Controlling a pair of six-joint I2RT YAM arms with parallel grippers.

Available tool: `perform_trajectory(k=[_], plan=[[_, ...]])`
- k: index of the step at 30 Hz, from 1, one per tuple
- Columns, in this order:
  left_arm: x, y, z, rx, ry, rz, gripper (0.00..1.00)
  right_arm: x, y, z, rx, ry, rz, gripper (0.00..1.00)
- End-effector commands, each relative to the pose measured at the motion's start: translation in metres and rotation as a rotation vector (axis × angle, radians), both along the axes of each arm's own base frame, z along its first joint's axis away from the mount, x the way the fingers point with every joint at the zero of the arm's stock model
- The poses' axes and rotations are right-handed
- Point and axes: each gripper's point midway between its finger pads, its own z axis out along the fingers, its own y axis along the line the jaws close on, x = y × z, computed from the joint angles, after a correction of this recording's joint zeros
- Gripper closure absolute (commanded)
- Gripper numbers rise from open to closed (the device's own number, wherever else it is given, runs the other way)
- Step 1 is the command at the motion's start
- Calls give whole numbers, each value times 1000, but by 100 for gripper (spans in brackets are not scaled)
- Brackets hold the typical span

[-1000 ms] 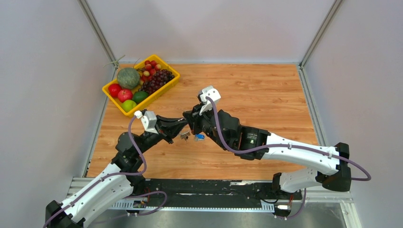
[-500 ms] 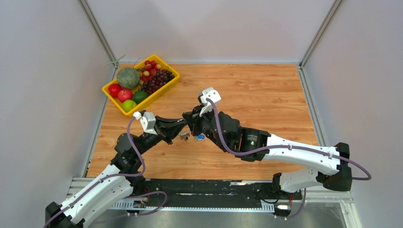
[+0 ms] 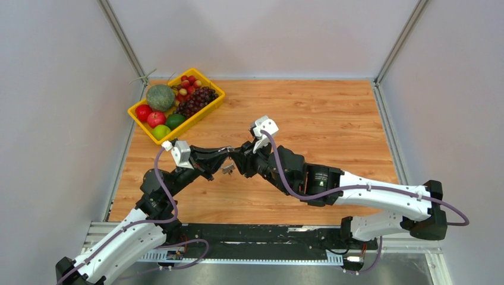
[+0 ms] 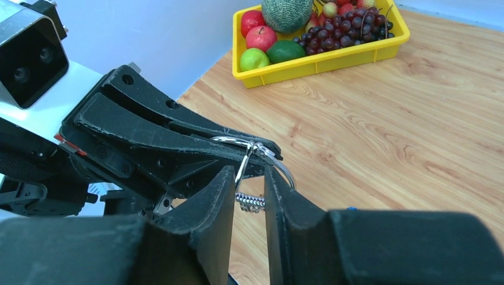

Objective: Put the keys on the keyring

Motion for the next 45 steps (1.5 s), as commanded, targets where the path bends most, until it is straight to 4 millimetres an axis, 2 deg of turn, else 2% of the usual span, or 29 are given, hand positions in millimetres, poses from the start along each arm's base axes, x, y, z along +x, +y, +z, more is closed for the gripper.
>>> perform_trajectory(k=[1,7,15,19,29,37,45], plan=[[-1,4,15,-13,-45,17,100,-8,-11,19,29,-6,27,70],[4,6,9,-4,-22,42,100,-11,-17,28,21,2,35,66],[16,14,7,-57,46,113,100,-6,-21,4,7,41,-16,66],[21,19,9,-90,83,147,100,-5,-17,-1,15,33,-18,67],[20,31,23,-199,152,174,100,1,-1,12,36,-29,-15,68],[21,32,26,-240,212,174,100,1,14,27,88,-65,16,68],[22,37,28,-268,234,190,100,6,21,30,88,-72,2,68]])
